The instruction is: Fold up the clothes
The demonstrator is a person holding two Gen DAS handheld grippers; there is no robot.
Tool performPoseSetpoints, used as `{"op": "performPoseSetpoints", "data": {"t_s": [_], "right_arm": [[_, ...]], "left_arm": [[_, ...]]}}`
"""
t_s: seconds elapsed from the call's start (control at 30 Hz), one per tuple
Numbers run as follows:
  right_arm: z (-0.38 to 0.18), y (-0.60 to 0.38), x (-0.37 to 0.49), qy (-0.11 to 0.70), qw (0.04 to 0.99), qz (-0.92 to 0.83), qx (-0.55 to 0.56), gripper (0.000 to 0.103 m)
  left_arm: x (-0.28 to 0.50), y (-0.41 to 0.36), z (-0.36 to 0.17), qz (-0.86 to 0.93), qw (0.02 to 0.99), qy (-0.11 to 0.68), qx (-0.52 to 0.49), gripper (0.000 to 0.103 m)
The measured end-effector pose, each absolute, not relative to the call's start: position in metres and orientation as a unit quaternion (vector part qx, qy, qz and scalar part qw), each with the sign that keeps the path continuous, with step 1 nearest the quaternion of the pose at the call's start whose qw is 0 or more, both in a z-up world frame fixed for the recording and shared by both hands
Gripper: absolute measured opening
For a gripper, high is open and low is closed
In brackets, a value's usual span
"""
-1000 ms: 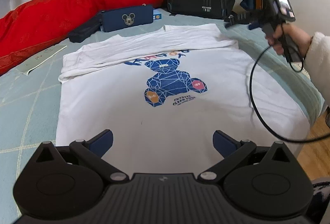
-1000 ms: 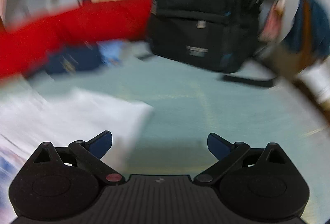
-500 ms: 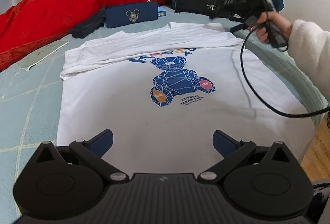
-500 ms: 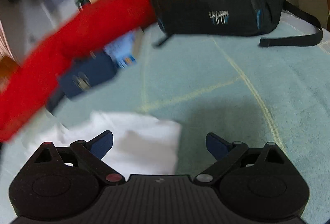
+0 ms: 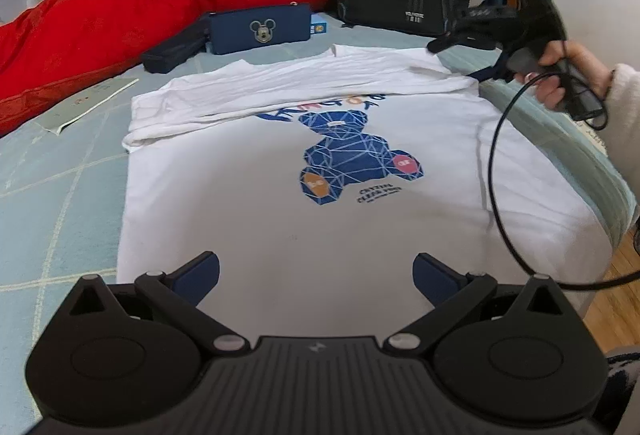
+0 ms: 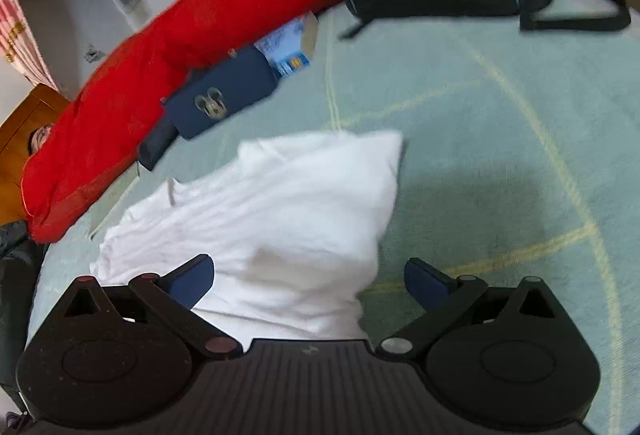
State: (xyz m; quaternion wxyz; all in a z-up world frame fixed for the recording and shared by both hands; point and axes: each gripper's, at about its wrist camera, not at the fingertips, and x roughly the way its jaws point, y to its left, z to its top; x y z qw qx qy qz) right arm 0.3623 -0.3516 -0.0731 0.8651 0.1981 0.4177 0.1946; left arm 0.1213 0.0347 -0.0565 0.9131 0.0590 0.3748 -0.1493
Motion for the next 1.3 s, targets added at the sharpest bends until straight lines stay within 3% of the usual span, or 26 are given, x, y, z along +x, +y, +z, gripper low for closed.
{"op": "performPoseSetpoints", "data": {"t_s": [0.17,0.37,0.67,0.93,1.13,1.3], "right_arm": [[-0.053,-0.332,0.391,0.379,0.878,0.222,0.189,0.103],[-0.085,-0.320,0.444,0.421,0.878,0.160,0.162,0.101],[-0.032,-0.229,0.416,0.392,0.899,0.193,0.029,0.103],[-0.085,-0.154,0.411,0.422,0.885,0.180,-0.073,0.103],[-0.065,-0.147,0.389,0.392,0.896,0.194,-0.073,0.103],[-0.082,-0.131,0.376,0.394,0.891,0.199,-0.108,0.103]], "left_arm": [[0.121,0.038,-0.055,-0.144,0.916,0.370,0.050,0.102],[0.118,0.044,-0.055,-0.136,0.918,0.370,0.048,0.102],[0.122,0.058,-0.056,-0.117,0.923,0.365,0.034,0.102],[0.115,0.071,-0.060,-0.111,0.925,0.364,0.027,0.102],[0.115,0.084,-0.063,-0.103,0.927,0.359,0.021,0.102],[0.111,0.092,-0.063,-0.104,0.930,0.352,0.013,0.102]]}}
